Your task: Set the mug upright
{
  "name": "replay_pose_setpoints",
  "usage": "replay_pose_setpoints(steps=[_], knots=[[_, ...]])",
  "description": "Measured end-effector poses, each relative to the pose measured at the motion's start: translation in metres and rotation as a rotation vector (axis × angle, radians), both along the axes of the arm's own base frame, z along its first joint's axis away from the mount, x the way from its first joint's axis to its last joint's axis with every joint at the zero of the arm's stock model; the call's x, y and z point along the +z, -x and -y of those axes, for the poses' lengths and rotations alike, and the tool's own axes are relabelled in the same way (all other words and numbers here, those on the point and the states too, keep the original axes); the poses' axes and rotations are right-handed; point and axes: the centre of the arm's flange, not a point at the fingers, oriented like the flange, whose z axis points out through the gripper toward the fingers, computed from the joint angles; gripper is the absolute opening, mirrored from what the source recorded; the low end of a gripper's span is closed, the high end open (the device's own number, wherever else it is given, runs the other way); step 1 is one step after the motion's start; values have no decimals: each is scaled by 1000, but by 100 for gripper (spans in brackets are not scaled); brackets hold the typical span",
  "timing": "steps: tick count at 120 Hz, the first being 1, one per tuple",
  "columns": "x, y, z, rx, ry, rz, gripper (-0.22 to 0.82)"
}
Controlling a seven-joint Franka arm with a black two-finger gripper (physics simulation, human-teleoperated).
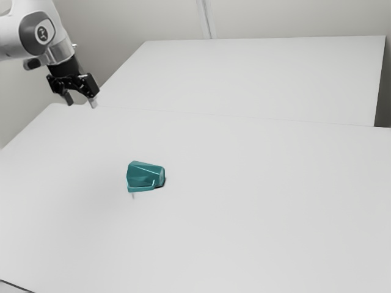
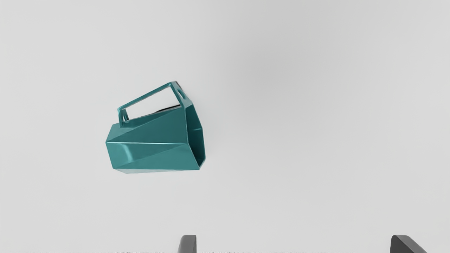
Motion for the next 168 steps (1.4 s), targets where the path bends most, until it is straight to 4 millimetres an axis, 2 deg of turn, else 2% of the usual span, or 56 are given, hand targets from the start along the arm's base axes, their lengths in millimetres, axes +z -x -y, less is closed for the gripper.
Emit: replay_pose_setpoints(steps=[18,28,46,59,66,74,89,97,105,118,124,155,168], knots=[[-2,12,-27,73,80,35,60],[-22,26,-44,147,196,46,60],[-72,48,-74,296,403,34,60],[-80,56,-90,363,477,59,60],[-78,56,-89,368,494,72,60],[-79,50,-79,356,506,79,60],[-97,39,-51,340,543,72,61],[-105,38,-45,349,566,72,60],[-116,40,-51,380,597,65,60],[-148,50,-84,472,660,31,60],[-162,51,-92,498,685,9,60],[-232,49,-84,525,785,-155,60],[-252,49,-82,526,811,-212,60]])
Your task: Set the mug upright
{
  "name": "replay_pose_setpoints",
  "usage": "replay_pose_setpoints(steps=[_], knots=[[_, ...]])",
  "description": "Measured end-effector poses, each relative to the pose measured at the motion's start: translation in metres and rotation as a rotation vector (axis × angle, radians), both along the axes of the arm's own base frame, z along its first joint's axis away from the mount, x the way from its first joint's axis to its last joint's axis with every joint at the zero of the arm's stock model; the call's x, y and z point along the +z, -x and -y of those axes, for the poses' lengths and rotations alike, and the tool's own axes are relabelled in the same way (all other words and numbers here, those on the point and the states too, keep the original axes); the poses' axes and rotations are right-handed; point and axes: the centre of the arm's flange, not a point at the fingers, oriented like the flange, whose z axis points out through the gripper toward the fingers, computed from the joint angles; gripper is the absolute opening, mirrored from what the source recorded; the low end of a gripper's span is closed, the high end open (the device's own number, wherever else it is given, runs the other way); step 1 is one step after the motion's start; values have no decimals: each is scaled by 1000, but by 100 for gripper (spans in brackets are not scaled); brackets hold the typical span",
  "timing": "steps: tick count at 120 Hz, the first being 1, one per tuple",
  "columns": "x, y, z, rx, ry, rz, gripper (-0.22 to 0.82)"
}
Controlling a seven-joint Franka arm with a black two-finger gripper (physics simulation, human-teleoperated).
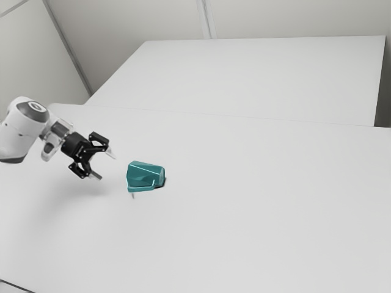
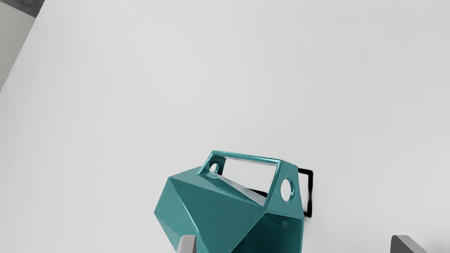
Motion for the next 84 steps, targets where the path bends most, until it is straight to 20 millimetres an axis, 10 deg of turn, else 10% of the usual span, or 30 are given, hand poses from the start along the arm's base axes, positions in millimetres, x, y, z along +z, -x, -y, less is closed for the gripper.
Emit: replay_pose_setpoints(steps=[84], knots=[[-28,-16,12,104,131,18,49]])
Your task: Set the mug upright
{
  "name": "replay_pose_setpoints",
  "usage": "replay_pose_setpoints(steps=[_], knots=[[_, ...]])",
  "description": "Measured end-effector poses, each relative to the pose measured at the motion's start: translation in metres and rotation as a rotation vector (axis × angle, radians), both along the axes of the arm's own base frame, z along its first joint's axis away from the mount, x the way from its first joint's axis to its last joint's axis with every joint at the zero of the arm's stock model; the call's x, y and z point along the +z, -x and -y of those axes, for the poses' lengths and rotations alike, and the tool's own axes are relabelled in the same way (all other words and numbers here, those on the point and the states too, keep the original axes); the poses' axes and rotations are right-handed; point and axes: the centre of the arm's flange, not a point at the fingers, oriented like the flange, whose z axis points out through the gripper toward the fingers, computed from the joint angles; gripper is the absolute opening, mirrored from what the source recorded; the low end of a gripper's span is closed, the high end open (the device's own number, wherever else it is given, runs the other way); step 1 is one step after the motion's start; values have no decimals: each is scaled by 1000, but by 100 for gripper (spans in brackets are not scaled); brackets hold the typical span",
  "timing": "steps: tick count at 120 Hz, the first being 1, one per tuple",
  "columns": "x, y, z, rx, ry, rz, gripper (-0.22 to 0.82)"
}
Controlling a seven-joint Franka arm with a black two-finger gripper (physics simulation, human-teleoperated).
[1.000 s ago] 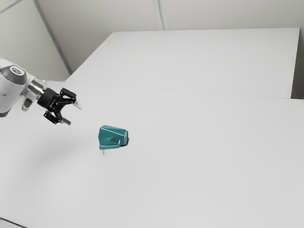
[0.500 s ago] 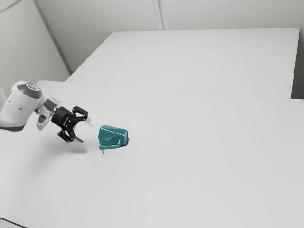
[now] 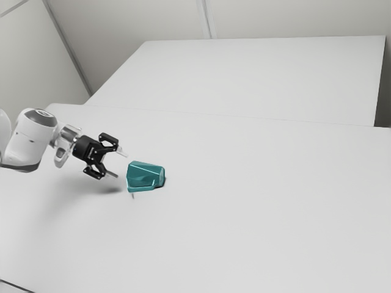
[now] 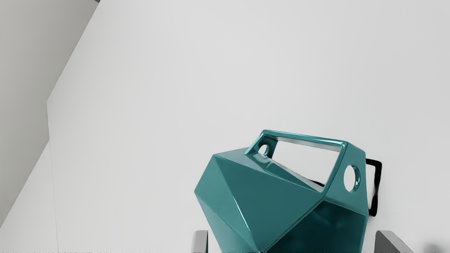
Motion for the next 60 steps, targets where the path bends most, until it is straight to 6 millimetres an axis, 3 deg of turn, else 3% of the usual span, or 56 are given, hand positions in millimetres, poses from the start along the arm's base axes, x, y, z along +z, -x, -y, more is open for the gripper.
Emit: replay_pose_setpoints(steps=[42,60], knots=[[-8,-9,17,-3,19,2,31],[-11,-11,21,-4,20,1,18]])
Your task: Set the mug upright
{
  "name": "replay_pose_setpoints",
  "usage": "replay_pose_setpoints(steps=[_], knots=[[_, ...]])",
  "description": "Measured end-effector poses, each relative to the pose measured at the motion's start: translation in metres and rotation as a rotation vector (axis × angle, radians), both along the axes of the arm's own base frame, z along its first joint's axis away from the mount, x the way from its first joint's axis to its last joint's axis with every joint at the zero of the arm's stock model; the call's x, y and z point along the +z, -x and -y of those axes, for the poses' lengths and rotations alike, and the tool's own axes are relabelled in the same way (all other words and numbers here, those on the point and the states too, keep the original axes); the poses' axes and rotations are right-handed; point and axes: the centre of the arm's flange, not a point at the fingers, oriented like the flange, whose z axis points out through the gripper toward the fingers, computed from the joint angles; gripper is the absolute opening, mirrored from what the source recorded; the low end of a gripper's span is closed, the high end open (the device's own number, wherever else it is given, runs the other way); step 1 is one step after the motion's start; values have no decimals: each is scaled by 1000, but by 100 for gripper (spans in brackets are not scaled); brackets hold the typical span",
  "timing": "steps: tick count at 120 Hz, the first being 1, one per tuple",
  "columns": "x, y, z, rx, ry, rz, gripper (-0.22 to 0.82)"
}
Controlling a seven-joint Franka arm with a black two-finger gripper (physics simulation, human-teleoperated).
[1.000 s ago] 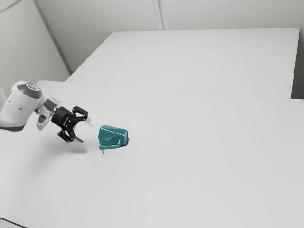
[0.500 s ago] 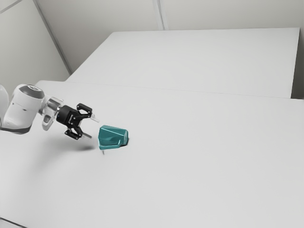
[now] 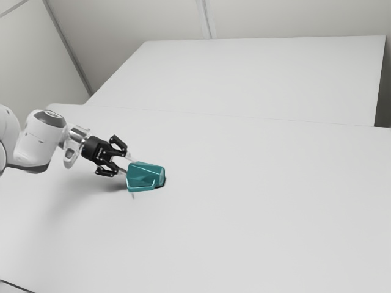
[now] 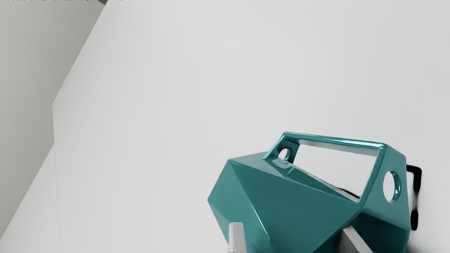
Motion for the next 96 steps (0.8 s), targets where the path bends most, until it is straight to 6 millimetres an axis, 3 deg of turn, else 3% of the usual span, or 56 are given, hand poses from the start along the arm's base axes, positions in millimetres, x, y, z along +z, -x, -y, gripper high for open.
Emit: replay_pose_setpoints(steps=[40,68,96], knots=[[-3,-2,5,0,6,-1,-9],[-6,-5,12,14,39,3,-18],[0,-7,15,14,44,14,-18]])
